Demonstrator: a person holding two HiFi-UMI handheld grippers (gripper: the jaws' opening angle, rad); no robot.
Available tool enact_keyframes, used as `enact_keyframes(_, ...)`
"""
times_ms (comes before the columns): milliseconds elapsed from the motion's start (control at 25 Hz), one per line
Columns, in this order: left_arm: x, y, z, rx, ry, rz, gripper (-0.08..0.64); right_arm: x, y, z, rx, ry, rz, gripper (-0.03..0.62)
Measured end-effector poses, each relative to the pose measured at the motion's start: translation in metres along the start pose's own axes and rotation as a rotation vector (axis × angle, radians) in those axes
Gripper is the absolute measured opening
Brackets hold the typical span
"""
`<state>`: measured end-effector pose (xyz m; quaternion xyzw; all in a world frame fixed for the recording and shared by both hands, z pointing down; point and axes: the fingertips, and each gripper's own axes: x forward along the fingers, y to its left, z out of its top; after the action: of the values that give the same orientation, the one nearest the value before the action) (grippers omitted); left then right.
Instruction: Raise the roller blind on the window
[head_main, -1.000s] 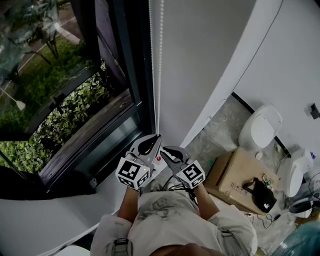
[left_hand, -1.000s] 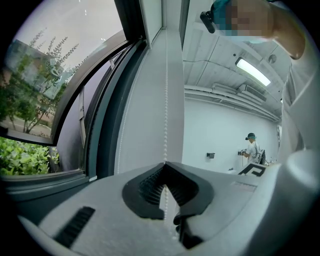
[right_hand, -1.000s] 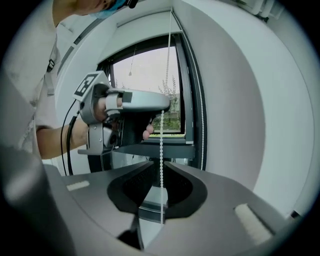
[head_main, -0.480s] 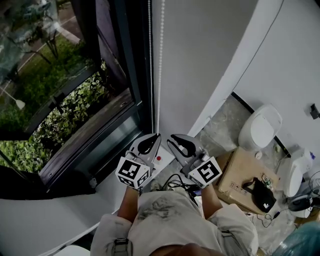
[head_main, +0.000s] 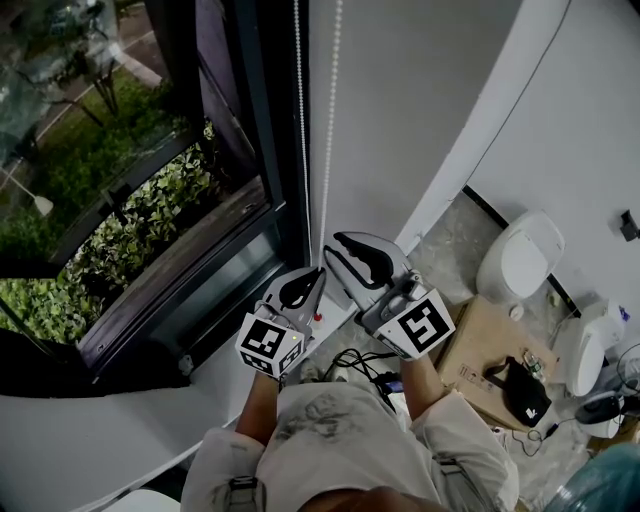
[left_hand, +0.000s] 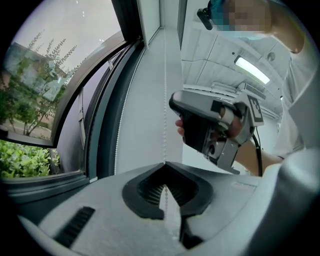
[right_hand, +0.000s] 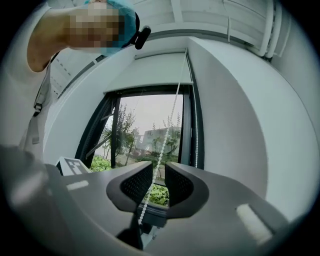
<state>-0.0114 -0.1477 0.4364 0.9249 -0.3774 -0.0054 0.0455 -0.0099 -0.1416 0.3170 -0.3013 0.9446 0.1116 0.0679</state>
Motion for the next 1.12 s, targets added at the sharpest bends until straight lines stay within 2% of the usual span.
enact_keyframes(200, -0.001, -0.001, 0.000, -0.001, -0.004, 0.003, 0.009, 0.015, -0.004, 0.020, -0.029, -0.029, 0.007, 0.087)
enact_keyframes(360, -0.001, -0.001, 0.000, 0.000, -0.004, 0.005, 0.011, 0.026, -0.008, 0.032, -0.013, -0.067, 0.010, 0.074)
enact_keyframes(560, 0.001, 0.004, -0.001, -0.005, -0.008, 0.013, 0.011, 0.032, -0.009, 0.025, 0.032, -0.055, 0.030, 0.021)
enact_keyframes(840, 0.001, 0.009, -0.004, 0.009, -0.015, 0.032, 0.009, 0.031, -0.011, 0.023, 0.037, -0.070, 0.004, 0.018)
enact_keyframes(1120, 0.005, 0.010, -0.029, -0.014, 0.027, 0.027, 0.011, 0.025, -0.011, -0.005, 0.052, -0.013, -0.006, 0.017)
